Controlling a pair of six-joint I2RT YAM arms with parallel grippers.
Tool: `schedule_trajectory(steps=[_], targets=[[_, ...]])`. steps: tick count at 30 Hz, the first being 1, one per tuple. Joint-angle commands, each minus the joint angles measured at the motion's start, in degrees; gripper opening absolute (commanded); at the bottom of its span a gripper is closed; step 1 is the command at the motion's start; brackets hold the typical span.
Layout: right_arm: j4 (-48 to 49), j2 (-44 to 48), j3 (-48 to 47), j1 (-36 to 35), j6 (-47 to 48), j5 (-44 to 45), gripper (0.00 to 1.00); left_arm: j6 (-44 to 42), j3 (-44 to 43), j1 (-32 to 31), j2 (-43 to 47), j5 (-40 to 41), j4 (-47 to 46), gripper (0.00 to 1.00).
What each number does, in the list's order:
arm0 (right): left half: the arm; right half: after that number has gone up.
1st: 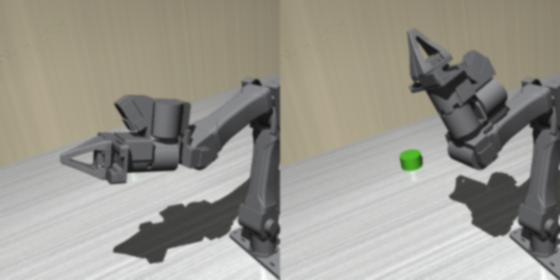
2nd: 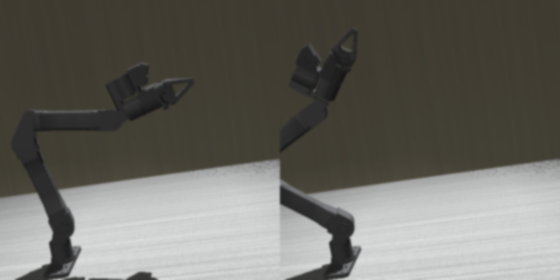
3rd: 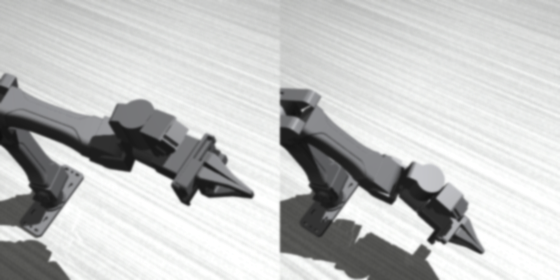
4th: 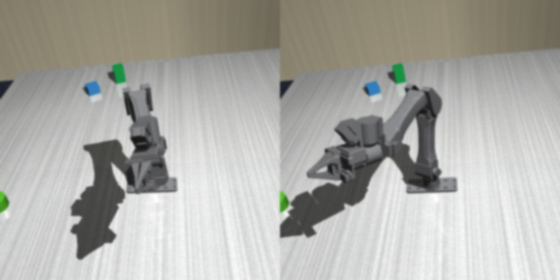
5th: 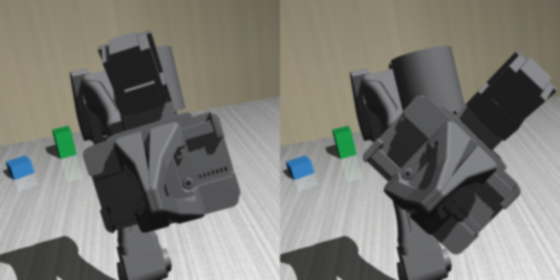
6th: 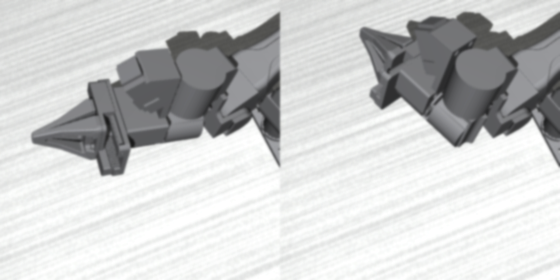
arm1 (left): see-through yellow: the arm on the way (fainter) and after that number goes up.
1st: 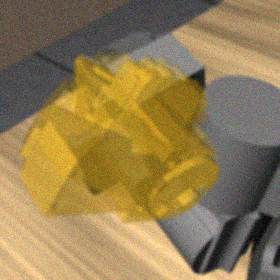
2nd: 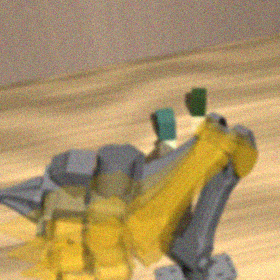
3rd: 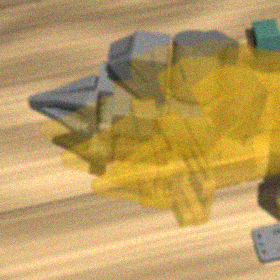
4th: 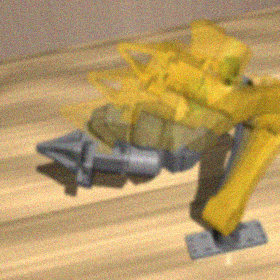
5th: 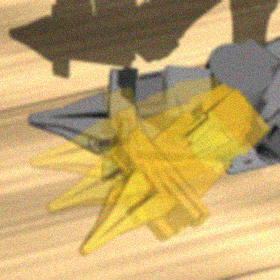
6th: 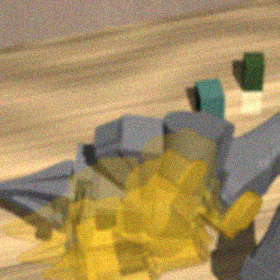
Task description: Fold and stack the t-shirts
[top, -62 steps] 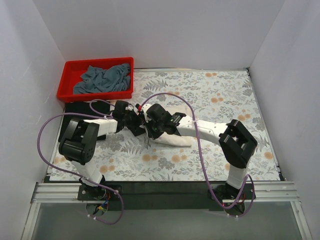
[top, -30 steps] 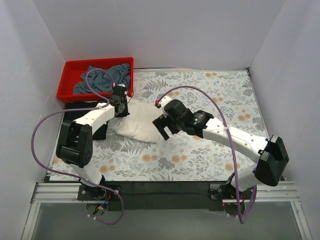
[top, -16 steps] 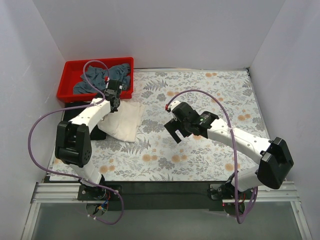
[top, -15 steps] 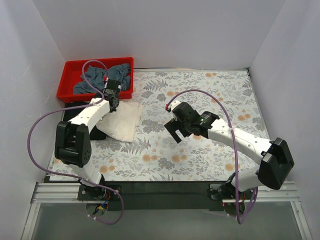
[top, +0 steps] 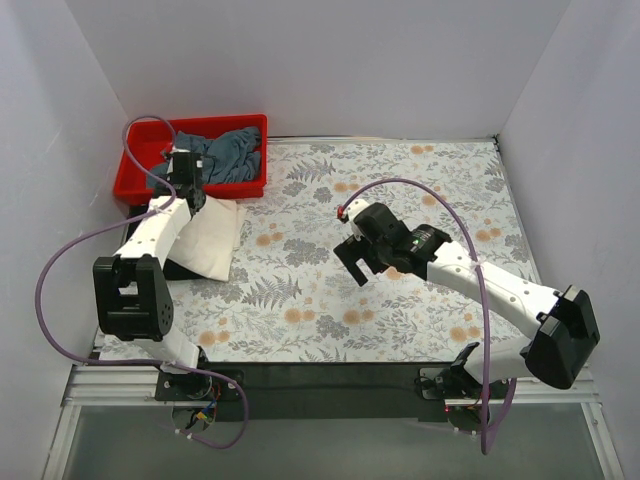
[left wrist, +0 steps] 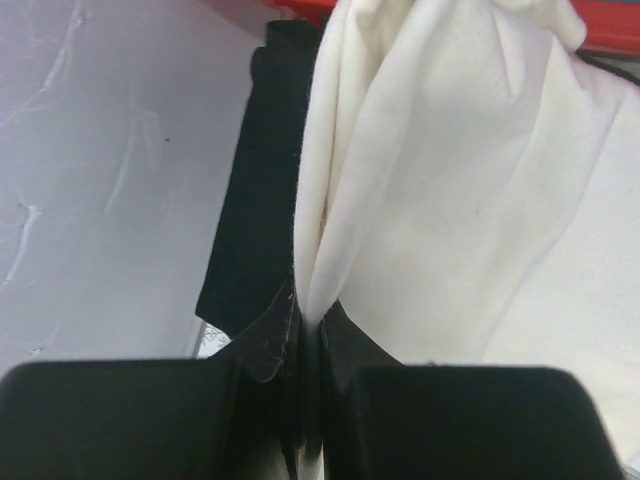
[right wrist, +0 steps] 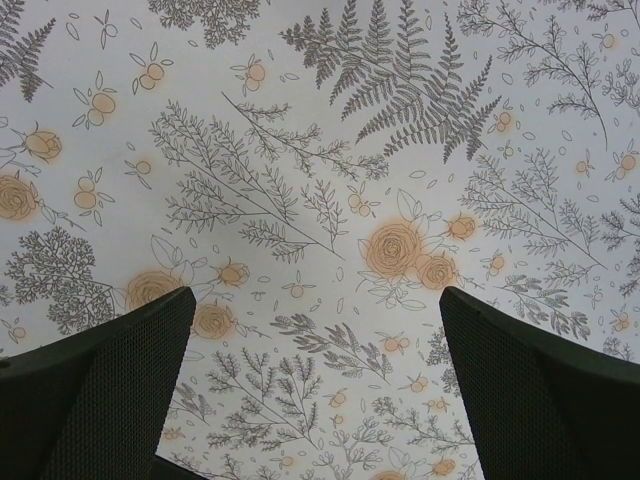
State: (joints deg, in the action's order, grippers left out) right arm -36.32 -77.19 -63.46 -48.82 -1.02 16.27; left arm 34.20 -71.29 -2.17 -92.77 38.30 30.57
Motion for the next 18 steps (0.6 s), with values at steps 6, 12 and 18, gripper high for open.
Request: schedule_trajectory(steps=[6,12,18], targets=[[1.25,2.48,2.82,0.48,0.75,-0.98,0.98,-2.9,-0.43,9.19,4.89,0.28,-6.66,0.0],[1.25,2.13,3.17,1.0,0.75,-0.8,0.98,-3.78,-1.84,12.02,-0.21,-0.16,-7.98,0.0],[1.34,1.87,3.52,1.18,2.25,-0.89,0.97,-3.35,-1.4,14.21,-3.91,2.39,-10.88,0.0]])
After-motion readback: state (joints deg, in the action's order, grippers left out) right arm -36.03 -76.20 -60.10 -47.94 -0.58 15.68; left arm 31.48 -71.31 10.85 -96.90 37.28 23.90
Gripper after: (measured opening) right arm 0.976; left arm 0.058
